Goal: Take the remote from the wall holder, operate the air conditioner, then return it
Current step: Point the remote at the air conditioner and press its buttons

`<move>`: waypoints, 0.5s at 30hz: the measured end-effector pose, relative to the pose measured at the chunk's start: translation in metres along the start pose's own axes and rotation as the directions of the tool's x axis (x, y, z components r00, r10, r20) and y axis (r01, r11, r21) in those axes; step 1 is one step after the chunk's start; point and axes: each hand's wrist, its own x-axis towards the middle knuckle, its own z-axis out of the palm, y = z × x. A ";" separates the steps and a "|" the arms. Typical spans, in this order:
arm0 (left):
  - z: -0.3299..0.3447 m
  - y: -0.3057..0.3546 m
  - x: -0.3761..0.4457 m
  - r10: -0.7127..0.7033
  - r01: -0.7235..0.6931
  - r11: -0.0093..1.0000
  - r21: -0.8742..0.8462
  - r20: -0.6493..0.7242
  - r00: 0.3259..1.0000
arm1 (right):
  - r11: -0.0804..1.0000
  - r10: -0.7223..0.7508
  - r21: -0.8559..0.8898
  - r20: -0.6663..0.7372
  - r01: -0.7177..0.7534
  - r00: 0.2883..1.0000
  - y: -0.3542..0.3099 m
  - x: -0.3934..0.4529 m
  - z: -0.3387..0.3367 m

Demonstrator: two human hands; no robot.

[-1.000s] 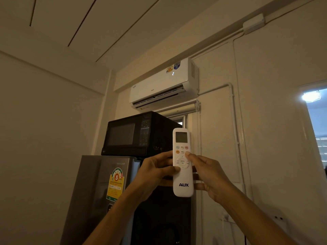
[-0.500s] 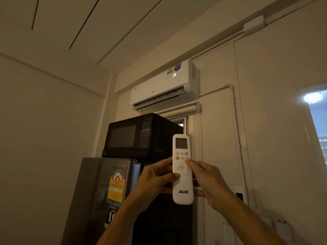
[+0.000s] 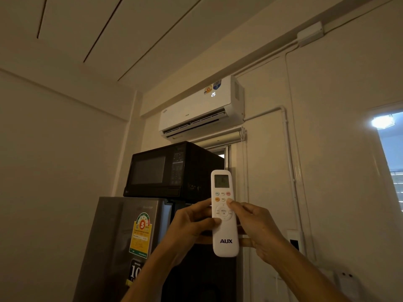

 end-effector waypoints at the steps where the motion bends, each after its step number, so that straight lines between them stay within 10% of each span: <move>1: 0.000 0.000 0.000 0.000 0.000 1.000 0.000 0.001 1.000 | 1.000 0.001 -0.002 0.003 -0.001 1.000 0.000 0.000 0.000; 15: 0.000 -0.001 -0.001 0.018 -0.018 1.000 -0.012 -0.010 1.000 | 1.000 0.014 -0.014 0.003 -0.014 1.000 0.000 0.001 -0.001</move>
